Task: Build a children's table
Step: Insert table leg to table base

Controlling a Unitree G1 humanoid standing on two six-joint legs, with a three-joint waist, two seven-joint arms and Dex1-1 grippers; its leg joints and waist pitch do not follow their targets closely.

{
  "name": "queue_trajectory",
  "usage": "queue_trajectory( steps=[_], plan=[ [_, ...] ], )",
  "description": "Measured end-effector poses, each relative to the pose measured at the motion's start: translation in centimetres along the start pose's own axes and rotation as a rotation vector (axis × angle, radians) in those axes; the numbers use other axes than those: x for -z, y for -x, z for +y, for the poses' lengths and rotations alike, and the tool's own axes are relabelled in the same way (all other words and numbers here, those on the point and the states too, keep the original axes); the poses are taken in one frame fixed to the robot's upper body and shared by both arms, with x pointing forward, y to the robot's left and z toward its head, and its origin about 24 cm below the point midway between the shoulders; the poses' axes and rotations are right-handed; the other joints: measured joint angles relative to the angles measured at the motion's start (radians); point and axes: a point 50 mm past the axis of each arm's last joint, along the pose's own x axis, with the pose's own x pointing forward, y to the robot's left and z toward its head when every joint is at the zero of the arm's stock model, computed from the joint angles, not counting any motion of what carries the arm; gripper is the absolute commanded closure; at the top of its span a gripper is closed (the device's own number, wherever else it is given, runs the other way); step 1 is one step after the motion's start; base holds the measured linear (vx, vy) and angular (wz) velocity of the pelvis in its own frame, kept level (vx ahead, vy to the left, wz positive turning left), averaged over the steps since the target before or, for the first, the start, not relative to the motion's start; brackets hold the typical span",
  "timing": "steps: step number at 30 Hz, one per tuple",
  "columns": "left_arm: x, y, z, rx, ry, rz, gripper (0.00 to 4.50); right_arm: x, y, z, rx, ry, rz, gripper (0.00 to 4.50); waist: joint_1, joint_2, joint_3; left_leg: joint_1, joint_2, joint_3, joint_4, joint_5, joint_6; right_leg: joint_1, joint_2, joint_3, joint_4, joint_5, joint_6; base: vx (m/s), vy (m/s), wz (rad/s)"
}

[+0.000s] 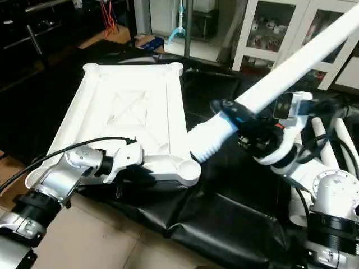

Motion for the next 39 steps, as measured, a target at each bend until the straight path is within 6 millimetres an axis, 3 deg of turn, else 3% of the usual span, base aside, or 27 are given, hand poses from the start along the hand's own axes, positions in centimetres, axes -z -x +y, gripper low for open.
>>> queue_trajectory(
  steps=[14,18,21,31,39],
  plan=[
    [-0.1,0.0,0.0,-0.01,0.003,0.002,4.49,0.9,-1.0,-1.5,0.201,0.094,0.112,2.62,0.0,-0.002,0.001,0.0,0.0,0.0,-0.002,0.0,-0.001,-0.001,0.0,0.0,-0.001,-0.001,0.001,0.0,0.0,0.0],
    [-0.2,0.0,0.0,-0.018,0.0,0.0,4.49,1.0,-1.5,-4.1,0.482,0.33,0.244,2.62,-0.003,-0.006,0.004,0.0,0.0,0.0,-0.003,0.002,-0.004,-0.001,0.0,0.0,0.0,-0.001,0.001,0.0,0.0,0.0],
    [-0.3,0.0,0.0,-0.022,-0.002,-0.004,4.49,0.5,-1.9,-5.5,0.583,0.369,0.186,2.62,-0.004,-0.007,0.005,-0.001,-0.001,0.0,-0.004,0.002,-0.004,-0.002,0.0,0.0,0.0,-0.001,0.001,0.0,0.0,0.0],
    [-0.4,0.0,0.0,-0.042,0.004,-0.006,4.49,0.9,-1.9,-5.9,0.619,0.357,0.174,2.62,-0.003,-0.008,0.005,-0.001,0.0,0.0,-0.006,0.002,-0.003,-0.003,0.0,0.0,-0.001,-0.002,0.002,0.0,0.0,0.0],
    [-0.4,0.0,-0.1,-0.044,0.0,-0.009,4.49,3.0,-1.4,-6.4,0.619,0.573,0.412,2.62,-0.005,-0.007,0.005,-0.001,0.0,0.001,-0.007,0.002,-0.003,-0.003,0.0,0.0,-0.001,-0.002,0.002,0.0,0.0,0.0]
  ],
)
